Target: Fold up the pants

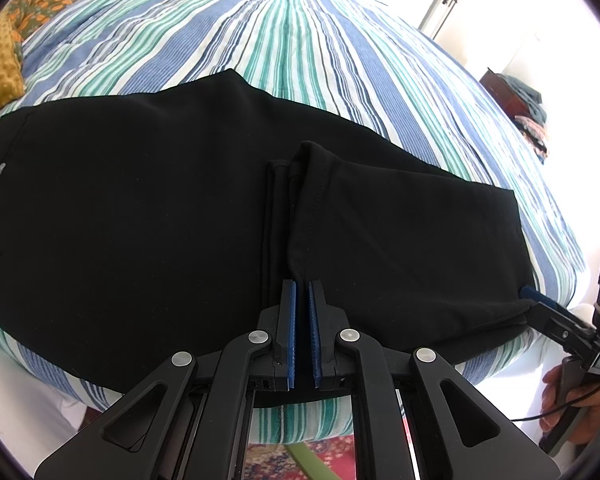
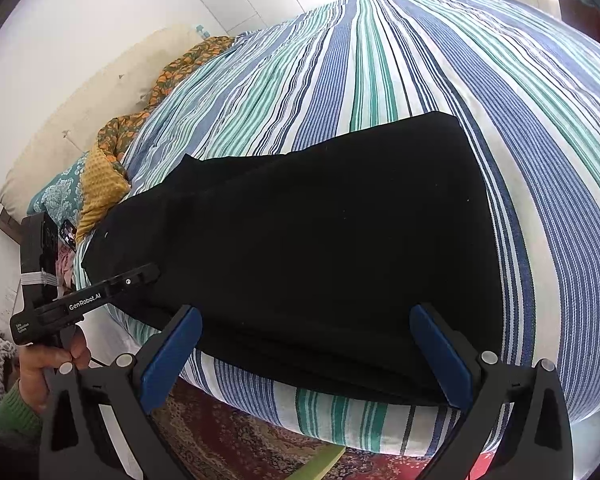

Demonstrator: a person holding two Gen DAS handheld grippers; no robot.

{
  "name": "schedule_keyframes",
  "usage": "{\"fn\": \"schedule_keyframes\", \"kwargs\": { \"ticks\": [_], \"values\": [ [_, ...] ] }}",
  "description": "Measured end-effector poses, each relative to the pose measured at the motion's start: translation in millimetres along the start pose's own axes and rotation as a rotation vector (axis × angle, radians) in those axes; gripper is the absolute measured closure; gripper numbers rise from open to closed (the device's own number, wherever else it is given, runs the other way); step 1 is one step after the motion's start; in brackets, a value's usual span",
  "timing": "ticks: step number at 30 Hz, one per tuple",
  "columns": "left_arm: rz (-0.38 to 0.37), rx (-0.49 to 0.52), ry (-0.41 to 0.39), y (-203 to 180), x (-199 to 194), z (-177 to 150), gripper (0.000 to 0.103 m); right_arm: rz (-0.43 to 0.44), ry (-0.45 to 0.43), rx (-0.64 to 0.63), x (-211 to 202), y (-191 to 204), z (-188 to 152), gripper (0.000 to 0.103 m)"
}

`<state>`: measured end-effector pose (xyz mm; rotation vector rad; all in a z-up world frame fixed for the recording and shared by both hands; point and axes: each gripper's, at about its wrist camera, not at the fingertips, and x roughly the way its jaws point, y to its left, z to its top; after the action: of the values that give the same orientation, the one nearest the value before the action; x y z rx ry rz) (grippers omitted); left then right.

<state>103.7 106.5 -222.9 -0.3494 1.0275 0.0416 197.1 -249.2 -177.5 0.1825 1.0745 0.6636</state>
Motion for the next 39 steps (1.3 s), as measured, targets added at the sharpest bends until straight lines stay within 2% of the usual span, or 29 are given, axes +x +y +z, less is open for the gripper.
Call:
{"fn": "schedule_keyframes", "kwargs": {
  "ticks": [2,5,6,7,8,11,16,20,24,27,31,33,36,39],
  "values": [
    [-0.035,-0.032,0.001,5,-1,0,0.095,-0.001,-0.001,0.0,0,0,-1,0.0],
    [-0.153,-0.142,-0.012,18,-9,1,0.074,-0.001,-0.002,-0.001,0,0,-1,0.0],
    [-0.16,-0.161,-0.027,21,-13,1,0.054,0.0,-0.005,-0.001,0,0,-1,0.0],
    [-0.124,-0.171,-0.051,22,-19,1,0.032,0.001,-0.009,-0.003,0,0,-1,0.0],
    [-0.087,-0.173,-0.085,23,-26,0,0.027,0.0,-0.014,-0.007,0,0,-2,0.0],
    [-0.067,-0.202,-0.127,29,-39,-1,0.025,-0.012,-0.029,-0.038,0,2,-4,0.0],
    [-0.018,-0.257,-0.118,37,-39,-6,0.025,-0.055,-0.075,-0.095,-12,13,3,0.0],
    [0.012,-0.251,-0.126,34,-41,-8,0.023,-0.108,-0.216,-0.11,-44,17,6,0.0],
    [0.029,-0.252,-0.131,41,-42,-4,0.023,-0.23,-0.361,-0.11,-84,15,9,0.0],
    [-0.039,-0.327,-0.151,56,-47,-4,0.023,-0.301,-0.445,-0.055,-117,1,12,0.0],
    [-0.101,-0.437,-0.184,81,-58,-5,0.023,-0.383,-0.493,0.004,-147,-33,14,0.0],
    [-0.072,-0.461,-0.197,89,-64,-7,0.023,-0.416,-0.508,0.066,-154,-55,10,0.0],
    [-0.032,-0.492,-0.193,100,-72,-12,0.023,-0.36,-0.498,0.263,-159,-92,8,0.0],
    [0.015,-0.481,-0.189,106,-83,-12,0.023,-0.335,-0.484,0.353,-152,-111,7,0.0]
  ]
}}
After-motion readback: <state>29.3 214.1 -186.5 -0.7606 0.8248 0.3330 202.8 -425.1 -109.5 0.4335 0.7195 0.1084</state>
